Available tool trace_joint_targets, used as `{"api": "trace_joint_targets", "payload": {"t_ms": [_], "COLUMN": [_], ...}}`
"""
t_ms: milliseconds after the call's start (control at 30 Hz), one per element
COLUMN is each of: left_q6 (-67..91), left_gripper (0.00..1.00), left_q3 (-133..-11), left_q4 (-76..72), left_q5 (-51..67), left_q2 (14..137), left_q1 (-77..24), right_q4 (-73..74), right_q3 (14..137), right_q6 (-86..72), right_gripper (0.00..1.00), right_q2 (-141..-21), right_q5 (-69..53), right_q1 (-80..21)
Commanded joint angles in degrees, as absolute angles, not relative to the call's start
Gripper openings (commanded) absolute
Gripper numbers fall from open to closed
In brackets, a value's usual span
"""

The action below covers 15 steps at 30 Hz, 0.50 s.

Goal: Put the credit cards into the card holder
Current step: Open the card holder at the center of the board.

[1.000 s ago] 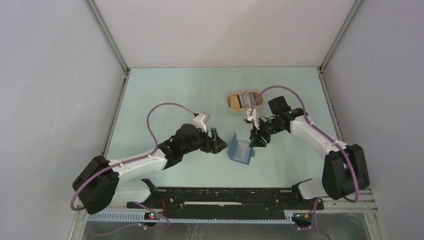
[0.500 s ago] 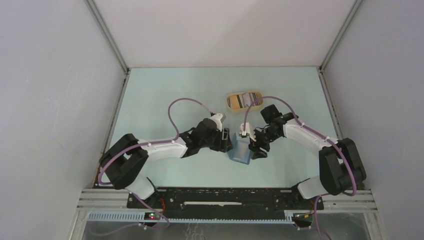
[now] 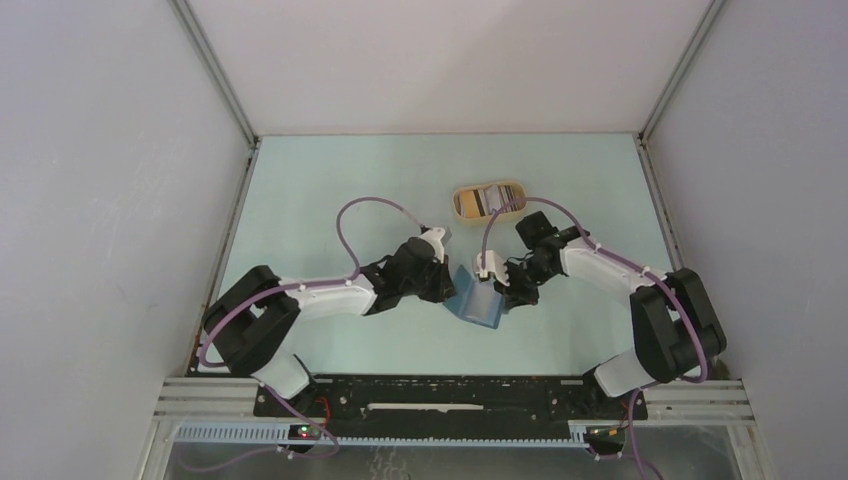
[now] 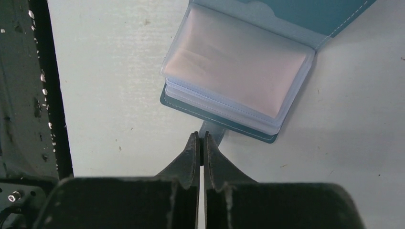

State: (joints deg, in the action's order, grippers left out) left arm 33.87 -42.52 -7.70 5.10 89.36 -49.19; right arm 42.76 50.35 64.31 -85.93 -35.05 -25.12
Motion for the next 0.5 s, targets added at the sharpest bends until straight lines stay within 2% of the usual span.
{"api": "trace_joint_targets", "payload": {"t_ms": [0,233,467], "left_q6": [35.82,41.62,44.27], "left_gripper": [0.0,0.0,0.0], "left_q3": [-40.1,-32.63,-29.27], "left_q4": [-10.07,-16.74,-21.06], "left_q5": [3.06,4.39,5.72], "left_q2": [88.01,86.6,87.15], "left_q1": [-49.35,-46.97,-45.37], "right_q4": [42.42,43.1,44.48], "right_q3": [50.47,56.53,63.0], "right_q6": [65.69,65.67,64.79], "right_gripper": [0.0,0.0,0.0], "right_q2": [-81.98,-74.3,-74.71], "right_q5": [-36.08,-41.91,-45.07], "right_q1": [-25.21,-25.84,-27.51]}}
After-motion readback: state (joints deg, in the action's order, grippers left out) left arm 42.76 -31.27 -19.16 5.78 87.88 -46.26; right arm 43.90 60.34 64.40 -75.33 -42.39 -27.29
